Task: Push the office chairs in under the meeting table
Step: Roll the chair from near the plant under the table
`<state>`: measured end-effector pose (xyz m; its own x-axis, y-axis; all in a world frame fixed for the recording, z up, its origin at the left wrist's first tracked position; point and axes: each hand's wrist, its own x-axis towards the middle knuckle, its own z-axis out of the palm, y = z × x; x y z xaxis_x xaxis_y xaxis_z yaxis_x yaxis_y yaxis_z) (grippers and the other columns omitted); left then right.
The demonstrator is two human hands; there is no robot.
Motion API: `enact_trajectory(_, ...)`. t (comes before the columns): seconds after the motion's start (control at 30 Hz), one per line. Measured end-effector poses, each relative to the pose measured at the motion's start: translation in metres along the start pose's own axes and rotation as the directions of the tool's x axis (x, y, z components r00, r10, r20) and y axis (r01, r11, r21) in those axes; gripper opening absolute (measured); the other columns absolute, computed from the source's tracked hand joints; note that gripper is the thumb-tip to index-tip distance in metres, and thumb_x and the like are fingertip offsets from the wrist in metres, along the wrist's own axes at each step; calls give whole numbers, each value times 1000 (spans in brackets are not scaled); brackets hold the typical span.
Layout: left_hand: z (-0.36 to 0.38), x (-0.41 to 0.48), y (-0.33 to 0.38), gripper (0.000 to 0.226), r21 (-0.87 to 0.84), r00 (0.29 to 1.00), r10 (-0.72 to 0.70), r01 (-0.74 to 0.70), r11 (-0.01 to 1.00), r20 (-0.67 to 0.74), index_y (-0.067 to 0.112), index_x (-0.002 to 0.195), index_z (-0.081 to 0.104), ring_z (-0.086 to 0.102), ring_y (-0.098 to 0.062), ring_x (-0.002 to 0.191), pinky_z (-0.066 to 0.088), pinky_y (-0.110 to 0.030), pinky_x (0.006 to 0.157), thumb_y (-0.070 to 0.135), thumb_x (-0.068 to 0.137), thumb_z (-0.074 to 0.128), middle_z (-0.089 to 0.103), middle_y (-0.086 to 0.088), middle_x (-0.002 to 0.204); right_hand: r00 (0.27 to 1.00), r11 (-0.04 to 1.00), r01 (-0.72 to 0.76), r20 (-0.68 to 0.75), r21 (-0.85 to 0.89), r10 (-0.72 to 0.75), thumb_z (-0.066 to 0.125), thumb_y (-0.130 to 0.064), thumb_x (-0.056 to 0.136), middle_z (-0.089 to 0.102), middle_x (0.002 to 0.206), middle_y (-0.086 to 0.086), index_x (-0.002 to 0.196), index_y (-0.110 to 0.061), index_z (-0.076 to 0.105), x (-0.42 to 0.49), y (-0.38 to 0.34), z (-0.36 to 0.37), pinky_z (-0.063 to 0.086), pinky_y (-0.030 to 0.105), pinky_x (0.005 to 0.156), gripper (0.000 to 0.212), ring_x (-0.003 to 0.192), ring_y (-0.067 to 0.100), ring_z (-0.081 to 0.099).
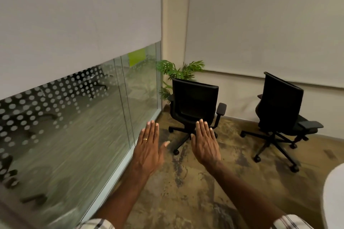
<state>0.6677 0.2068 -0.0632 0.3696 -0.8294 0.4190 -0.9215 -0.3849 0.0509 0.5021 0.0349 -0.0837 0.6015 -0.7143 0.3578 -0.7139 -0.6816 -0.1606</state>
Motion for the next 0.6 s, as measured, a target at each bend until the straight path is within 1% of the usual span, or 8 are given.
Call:
enact_trajectory(0.07,22,29,-8,83,-26,997,4,-2,1000,73,2,162,11,-2,-28,160,0,-42,130,60,103,1,4,-17,171,997,1000,4,75,8,-4,10,-45,109,-5,170,5,161,-13,-1,28,6,20,-2,39,128,62,156,19,-12)
enact_trajectory(0.1,22,28,-9,83,-13,999,10,-10,1000,51,1,162,13,0,-28,160,1,-42,130,59,103,2,6,-17,171,998,1000,24,60,8,-24,10,-45,109,-5,170,5,160,-14,-1,26,5,21,-1,39,128,62,156,19,-12)
enact_trajectory(0.2,32,85,-20,82,-42,1000,16,-17,999,-12,0,162,14,2,-29,160,7,-45,131,58,104,4,7,-18,170,1000,1000,10,23,10,-10,12,-44,109,-5,170,5,161,-13,0,79,12,28,1,40,129,62,156,19,-10)
enact_trajectory(0.27,58,125,-28,82,-64,998,32,-28,998,61,1,162,12,1,-29,160,7,-45,131,58,104,3,5,-17,171,996,1000,-21,81,-10,22,12,-45,109,-4,170,6,162,-12,2,114,22,45,2,40,129,63,156,20,-9)
enact_trajectory(0.37,89,161,-39,81,-49,996,59,-55,997,69,2,162,10,-1,-29,160,5,-44,131,57,104,2,3,-17,171,995,997,-68,70,-46,71,7,-46,107,-3,170,6,162,-12,2,144,30,70,3,41,129,65,156,20,-9)
enact_trajectory(0.5,109,221,-52,81,-79,994,108,-105,991,29,1,162,10,0,-31,160,10,-46,131,56,103,1,4,-18,171,994,993,-106,22,-48,107,6,-45,107,-3,170,5,161,-12,0,197,37,80,2,40,129,63,156,19,-10)
enact_trajectory(0.53,124,245,-62,82,-94,992,115,-110,990,55,0,162,11,1,-31,160,11,-47,130,56,103,0,5,-18,171,991,989,-129,13,-67,131,8,-45,108,-3,170,5,161,-12,1,217,39,91,3,41,129,63,156,19,-9)
enact_trajectory(0.6,135,270,-65,86,-98,984,170,-165,981,48,2,163,6,-5,-29,160,9,-47,131,59,101,-12,0,-17,171,987,985,-159,-12,-72,159,11,-44,108,-1,170,6,161,-12,4,237,43,95,2,41,129,62,156,19,-8)
